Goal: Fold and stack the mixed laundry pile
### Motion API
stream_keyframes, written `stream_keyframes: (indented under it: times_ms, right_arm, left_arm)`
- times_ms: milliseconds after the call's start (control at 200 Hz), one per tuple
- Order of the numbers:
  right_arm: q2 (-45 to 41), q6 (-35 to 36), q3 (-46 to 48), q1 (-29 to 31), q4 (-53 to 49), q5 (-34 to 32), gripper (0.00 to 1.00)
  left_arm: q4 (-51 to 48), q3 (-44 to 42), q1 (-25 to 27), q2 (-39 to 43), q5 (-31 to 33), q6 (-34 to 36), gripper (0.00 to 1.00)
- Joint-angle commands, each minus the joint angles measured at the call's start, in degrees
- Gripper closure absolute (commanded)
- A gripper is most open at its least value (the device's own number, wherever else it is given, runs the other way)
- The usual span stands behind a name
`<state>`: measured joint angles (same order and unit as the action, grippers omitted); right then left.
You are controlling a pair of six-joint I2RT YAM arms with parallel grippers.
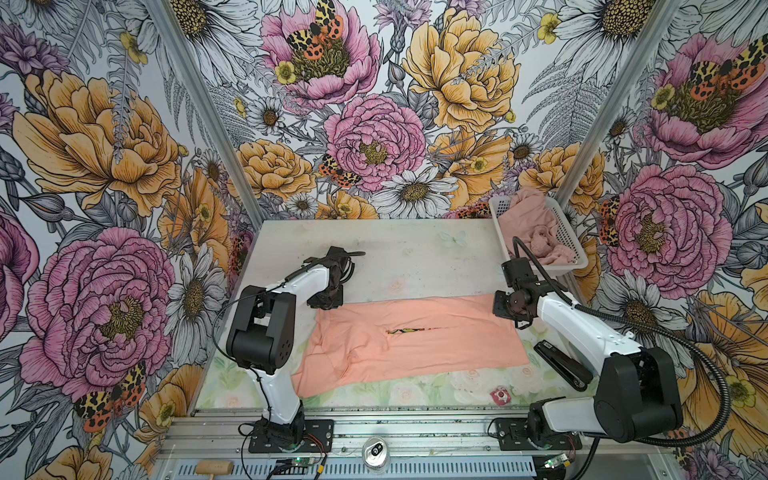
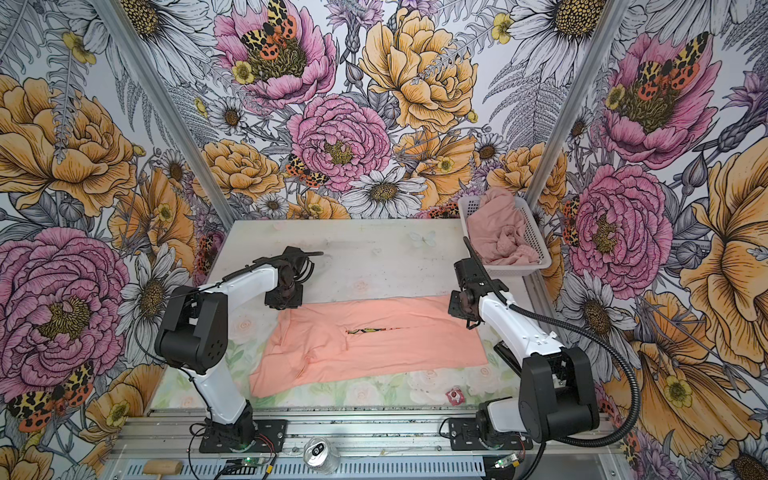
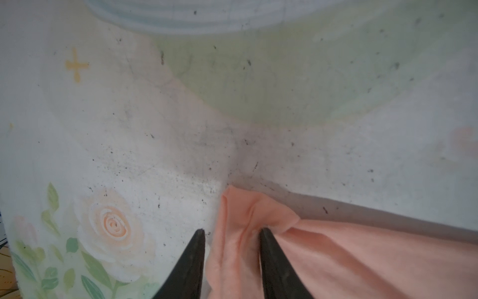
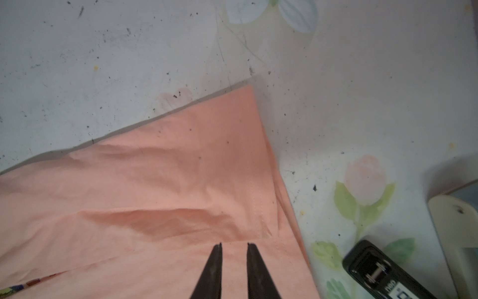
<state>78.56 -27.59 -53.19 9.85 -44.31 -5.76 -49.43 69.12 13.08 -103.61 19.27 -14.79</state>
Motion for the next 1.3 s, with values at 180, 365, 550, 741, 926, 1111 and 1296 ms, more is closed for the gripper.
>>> stream_keyframes:
  times_ms: [180, 365, 550, 741, 926, 1111, 1296]
  right_arm:
    - [1.1, -0.3, -0.7, 0.1, 1.2, -0.9, 0.79]
    - [2.9, 0.7, -1.2, -1.2, 2.5, -1.4, 0.79]
    - [5.7, 2.2, -2.8, -3.1, 4.2, -0.8, 0.79]
    - [8.4, 2.3, -3.6, -3.2, 5.3, 0.6, 0.80]
    - [7.9, 1.8, -2.4, -3.1, 6.0, 1.1, 0.79]
    - [7.5, 1.7, -1.7, -3.1, 6.0, 1.2, 0.79]
    - [7.1, 1.7, -1.5, -3.1, 6.0, 1.4, 0.79]
  left_arm:
    - [0.0, 1.7, -1.4, 1.1, 1.5, 1.8, 0.63]
    - [2.4, 3.4, -0.6, -0.2, -1.1, 2.6, 0.63]
    - [2.5, 4.7, 0.0, -3.8, -1.5, 3.6, 0.64]
    - [2.8, 4.1, 0.6, -2.7, -2.1, 4.5, 0.65]
    - [4.6, 3.3, 3.0, 2.7, -1.0, 6.7, 0.59]
    - [3.7, 3.3, 4.9, 1.8, -0.7, 8.9, 0.60]
    - [1.6, 3.1, 4.9, -0.1, -1.1, 9.0, 0.62]
